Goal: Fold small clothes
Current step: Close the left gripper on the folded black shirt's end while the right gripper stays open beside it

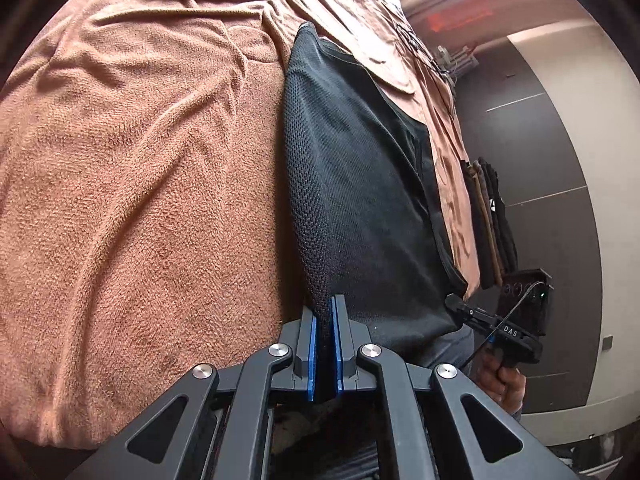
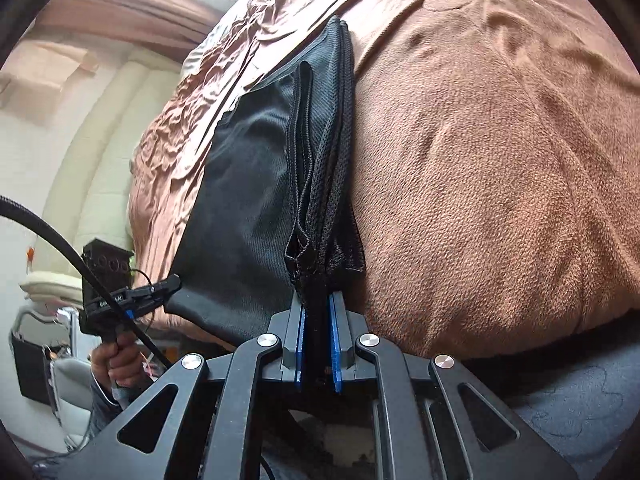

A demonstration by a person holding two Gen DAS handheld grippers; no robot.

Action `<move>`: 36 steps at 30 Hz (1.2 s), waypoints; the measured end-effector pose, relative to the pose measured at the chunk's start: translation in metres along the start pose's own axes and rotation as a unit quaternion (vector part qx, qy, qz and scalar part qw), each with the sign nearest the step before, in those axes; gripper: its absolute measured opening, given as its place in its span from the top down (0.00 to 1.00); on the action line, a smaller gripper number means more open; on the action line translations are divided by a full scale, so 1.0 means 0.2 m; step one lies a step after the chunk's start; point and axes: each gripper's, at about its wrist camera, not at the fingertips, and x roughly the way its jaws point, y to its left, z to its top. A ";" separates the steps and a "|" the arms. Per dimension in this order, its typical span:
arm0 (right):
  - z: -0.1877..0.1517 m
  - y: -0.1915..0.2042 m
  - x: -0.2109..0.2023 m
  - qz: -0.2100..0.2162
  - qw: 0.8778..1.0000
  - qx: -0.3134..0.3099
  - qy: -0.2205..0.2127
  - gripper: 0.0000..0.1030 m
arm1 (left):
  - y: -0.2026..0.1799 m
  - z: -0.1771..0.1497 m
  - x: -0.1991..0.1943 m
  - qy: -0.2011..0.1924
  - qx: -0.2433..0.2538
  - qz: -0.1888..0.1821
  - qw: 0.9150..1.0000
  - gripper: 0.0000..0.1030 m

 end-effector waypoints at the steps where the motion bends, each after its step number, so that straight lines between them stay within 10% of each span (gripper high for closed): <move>1: 0.01 0.01 0.00 -0.006 1.000 -0.011 -0.001 0.92 | 0.00 0.00 0.00 0.000 0.003 0.009 1.000 0.92; 9: 0.20 0.01 0.01 -0.009 1.000 -0.024 -0.019 0.43 | 0.04 0.11 0.03 -0.017 -0.004 0.036 0.999 0.64; 36: 0.84 -0.11 0.41 0.049 0.999 -0.011 -0.022 0.43 | 0.07 0.65 0.17 -0.037 -0.019 0.019 0.999 0.64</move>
